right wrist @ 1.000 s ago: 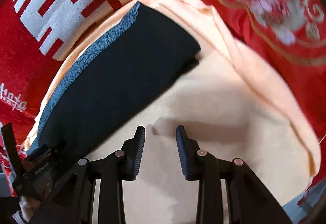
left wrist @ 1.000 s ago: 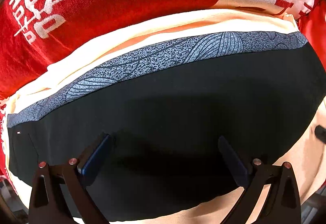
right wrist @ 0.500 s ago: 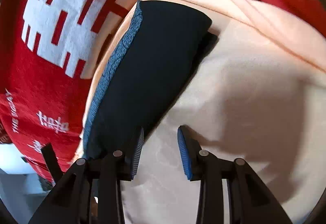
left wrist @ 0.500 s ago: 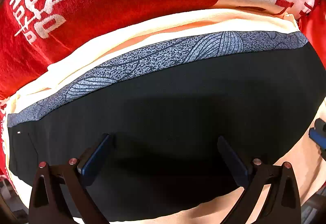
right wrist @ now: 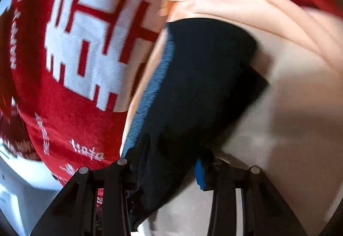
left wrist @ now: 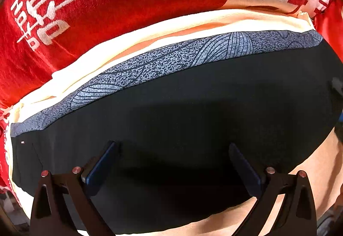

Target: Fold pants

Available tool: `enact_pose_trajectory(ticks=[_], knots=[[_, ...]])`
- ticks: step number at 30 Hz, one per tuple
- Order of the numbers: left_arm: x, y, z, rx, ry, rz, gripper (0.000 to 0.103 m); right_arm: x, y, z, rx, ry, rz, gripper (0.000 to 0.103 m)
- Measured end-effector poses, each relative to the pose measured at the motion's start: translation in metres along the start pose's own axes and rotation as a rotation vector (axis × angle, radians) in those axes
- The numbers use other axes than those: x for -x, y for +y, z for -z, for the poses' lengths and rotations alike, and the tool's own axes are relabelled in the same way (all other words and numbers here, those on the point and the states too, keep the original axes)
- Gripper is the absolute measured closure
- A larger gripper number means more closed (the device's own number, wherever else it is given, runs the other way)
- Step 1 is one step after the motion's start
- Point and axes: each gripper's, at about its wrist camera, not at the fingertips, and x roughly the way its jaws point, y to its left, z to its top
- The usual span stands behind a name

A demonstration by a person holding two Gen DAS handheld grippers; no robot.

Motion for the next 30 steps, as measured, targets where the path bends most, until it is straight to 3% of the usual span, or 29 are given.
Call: enact_pose_trajectory(ticks=[3,7,15,19,20,21,22,26,30], knots=[[0.0,-0.003,0.0,-0.004,-0.003,0.0,0.0,-0.007,0.01,-0.006,0.023,0.007,-0.019,0.061],[0.002,-0.006,0.0,-0.003,0.007,0.0,0.0,-0.016,-0.003,-0.009,-0.065,0.02,-0.025,0.061],[0.001,-0.002,-0.002,0.006,0.007,0.012,0.0,0.003,-0.015,0.024,-0.112,0.058,-0.047,0.061],[0.004,-0.001,-0.002,0.0,0.003,0.018,0.0,-0.019,-0.006,0.002,-0.114,0.047,-0.072,0.061],[0.008,-0.001,-0.004,0.004,0.003,0.019,0.005,-0.024,-0.007,-0.003,-0.137,0.051,-0.083,0.061],[0.012,0.0,-0.005,0.011,0.001,0.03,0.012,-0.028,-0.007,-0.007,-0.168,0.061,-0.099,0.07],[0.019,-0.001,-0.006,0.02,0.001,0.064,0.02,-0.03,-0.008,-0.01,-0.199,0.07,-0.108,0.086],[0.038,-0.015,-0.015,0.044,-0.044,0.147,0.02,-0.023,0.009,-0.014,-0.118,0.094,-0.056,0.087],[0.016,-0.037,-0.023,0.053,-0.03,0.173,0.02,-0.019,0.024,-0.016,-0.05,0.101,-0.023,0.087]])
